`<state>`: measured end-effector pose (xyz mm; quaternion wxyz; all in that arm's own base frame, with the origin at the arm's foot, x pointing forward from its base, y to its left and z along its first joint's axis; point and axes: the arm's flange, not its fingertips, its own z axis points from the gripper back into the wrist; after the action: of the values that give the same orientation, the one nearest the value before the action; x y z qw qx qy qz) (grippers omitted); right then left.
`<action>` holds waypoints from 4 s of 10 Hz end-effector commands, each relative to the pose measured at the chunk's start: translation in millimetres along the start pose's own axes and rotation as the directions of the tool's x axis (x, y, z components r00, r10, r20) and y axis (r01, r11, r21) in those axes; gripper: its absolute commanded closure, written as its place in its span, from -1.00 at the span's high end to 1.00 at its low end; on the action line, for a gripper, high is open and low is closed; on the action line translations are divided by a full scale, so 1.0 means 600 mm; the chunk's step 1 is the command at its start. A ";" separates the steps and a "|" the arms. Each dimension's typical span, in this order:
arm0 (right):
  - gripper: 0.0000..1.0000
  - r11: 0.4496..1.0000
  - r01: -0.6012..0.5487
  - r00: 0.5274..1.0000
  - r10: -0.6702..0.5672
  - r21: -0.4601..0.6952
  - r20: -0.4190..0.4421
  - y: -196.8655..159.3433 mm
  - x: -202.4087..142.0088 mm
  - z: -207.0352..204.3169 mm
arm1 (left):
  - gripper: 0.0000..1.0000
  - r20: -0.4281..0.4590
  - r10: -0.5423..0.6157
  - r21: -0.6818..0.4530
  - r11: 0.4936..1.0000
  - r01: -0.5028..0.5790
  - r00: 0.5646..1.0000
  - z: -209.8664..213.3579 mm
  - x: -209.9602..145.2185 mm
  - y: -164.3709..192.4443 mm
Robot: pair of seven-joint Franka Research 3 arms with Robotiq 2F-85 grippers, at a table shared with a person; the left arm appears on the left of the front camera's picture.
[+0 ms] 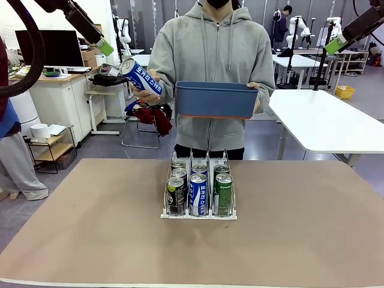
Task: Fill the beverage cans into the dispenser.
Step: Pick up the Ionic drink handed by the human.
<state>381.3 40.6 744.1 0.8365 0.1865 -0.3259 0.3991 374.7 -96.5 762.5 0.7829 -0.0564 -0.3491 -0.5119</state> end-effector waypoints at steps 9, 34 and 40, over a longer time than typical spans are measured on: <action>1.00 1.000 0.000 1.000 0.000 0.002 -0.003 0.002 0.000 -0.003 | 1.00 0.039 0.023 0.037 0.999 -0.025 0.999 -0.105 -0.002 0.020; 1.00 1.000 0.000 1.000 0.000 0.002 -0.003 0.002 0.000 -0.003 | -1.00 0.050 0.163 0.090 0.982 -0.167 0.985 -0.163 -0.024 0.060; 1.00 1.000 0.000 1.000 0.000 0.002 -0.003 0.002 0.000 -0.003 | -1.00 0.036 0.170 0.099 0.980 -0.172 0.985 -0.157 -0.020 0.059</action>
<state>381.3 40.6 744.1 0.8365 0.1865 -0.3259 0.3991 450.7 -115.1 694.3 0.8163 -0.0673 -0.3782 -0.4313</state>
